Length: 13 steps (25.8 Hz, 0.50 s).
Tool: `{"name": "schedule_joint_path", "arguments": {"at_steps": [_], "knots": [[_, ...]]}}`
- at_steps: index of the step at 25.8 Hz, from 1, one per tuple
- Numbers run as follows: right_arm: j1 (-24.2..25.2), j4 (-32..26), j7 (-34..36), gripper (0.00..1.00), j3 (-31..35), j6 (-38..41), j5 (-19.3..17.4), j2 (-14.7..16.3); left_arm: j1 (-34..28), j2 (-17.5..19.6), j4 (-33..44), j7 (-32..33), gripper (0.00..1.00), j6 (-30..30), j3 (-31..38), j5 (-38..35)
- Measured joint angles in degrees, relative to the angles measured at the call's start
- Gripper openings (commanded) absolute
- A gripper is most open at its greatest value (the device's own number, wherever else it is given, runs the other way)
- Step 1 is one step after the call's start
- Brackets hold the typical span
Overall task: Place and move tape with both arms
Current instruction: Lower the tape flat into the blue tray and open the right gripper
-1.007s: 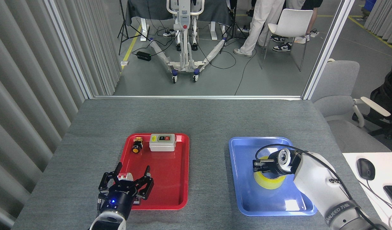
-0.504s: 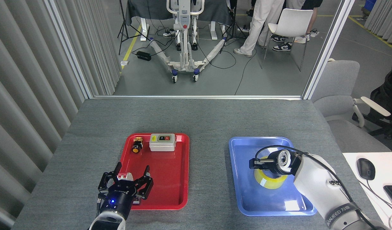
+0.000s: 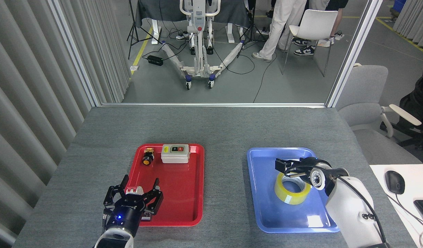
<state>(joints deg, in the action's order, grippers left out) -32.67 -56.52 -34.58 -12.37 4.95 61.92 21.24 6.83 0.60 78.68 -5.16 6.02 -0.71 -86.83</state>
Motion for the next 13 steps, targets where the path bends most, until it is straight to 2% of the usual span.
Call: {"name": "schedule_joint_path", "arguments": {"at_steps": [4,7,10,13], "knots": [[3.7,-3.03,15.55,0.93,5.39,1.41,11.91,-2.68,-0.03,-0.02,0.03,-0.13,1.0,-0.12,0.26,0.0],[6.44,-3.95,30.5,0.96,8.62,1.72,19.43,-4.43,-0.02,-0.02,0.03,-0.36,1.0,-0.12,0.33,0.0],[9.96,-5.92,40.77,0.99,10.69,1.98,23.08,-5.19,0.0,0.09,-0.1,-0.52,1.0,-0.12,0.39,0.0],[15.15,-10.2,44.25,0.99,13.02,2.03,24.23,-5.8,0.0,0.27,-0.17,-0.6,1.0,-0.03,0.42,0.0]]}}
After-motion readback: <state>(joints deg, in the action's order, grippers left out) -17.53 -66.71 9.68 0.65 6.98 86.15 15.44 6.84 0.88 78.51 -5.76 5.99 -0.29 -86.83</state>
